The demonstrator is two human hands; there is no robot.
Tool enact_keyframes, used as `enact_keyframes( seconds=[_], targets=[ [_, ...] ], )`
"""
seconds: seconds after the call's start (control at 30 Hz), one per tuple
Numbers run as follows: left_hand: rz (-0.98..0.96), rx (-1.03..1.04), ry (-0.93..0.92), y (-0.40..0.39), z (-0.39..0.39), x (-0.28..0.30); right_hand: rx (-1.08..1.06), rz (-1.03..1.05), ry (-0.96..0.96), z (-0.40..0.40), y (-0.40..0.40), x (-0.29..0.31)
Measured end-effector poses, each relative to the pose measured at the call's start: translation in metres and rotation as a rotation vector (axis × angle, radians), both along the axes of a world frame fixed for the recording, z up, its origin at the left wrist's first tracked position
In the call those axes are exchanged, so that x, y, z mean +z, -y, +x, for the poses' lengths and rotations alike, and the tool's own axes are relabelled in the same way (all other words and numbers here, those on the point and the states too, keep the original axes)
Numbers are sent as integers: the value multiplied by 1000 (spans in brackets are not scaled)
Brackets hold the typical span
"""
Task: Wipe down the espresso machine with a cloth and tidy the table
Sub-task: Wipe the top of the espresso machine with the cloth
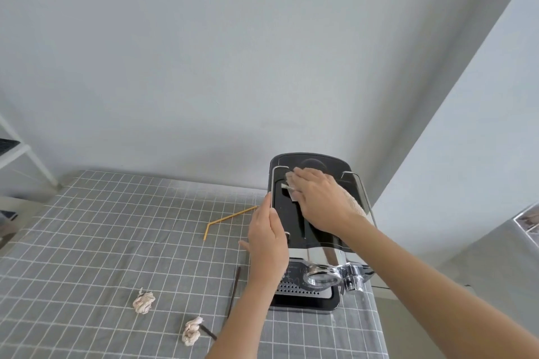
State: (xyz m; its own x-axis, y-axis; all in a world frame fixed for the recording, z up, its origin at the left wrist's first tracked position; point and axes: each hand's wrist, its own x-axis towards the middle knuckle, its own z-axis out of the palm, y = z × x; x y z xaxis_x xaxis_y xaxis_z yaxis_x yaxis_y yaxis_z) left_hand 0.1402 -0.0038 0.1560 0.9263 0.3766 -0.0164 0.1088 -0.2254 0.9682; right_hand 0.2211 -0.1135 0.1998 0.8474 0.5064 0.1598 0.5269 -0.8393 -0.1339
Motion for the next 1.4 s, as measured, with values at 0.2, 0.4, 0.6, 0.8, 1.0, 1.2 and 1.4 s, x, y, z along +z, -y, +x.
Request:
enact_keyframes(
  seconds=[0.2,0.4,0.6,0.8,1.0,1.2,1.4],
  targets=[
    [7,15,42,-1,4,0,-110,-179,143,9,-34,-3],
    [20,11,49,-3,3,-3,-290,-172,52,4,-46,3],
    [42,24,-1,-1,-1,4,125,-54,-160,-31,14,24],
    [42,14,21,-1,0,3,115,-249,-150,-78,35,45],
    [47,22,24,-2,1,3,265,-328,-301,-116,45,91],
    [35,32,-17,0,-1,7,57,-155,-106,-49,36,73],
    [58,8,27,-1,1,4,209,-357,-9,-104,32,51]
  ],
)
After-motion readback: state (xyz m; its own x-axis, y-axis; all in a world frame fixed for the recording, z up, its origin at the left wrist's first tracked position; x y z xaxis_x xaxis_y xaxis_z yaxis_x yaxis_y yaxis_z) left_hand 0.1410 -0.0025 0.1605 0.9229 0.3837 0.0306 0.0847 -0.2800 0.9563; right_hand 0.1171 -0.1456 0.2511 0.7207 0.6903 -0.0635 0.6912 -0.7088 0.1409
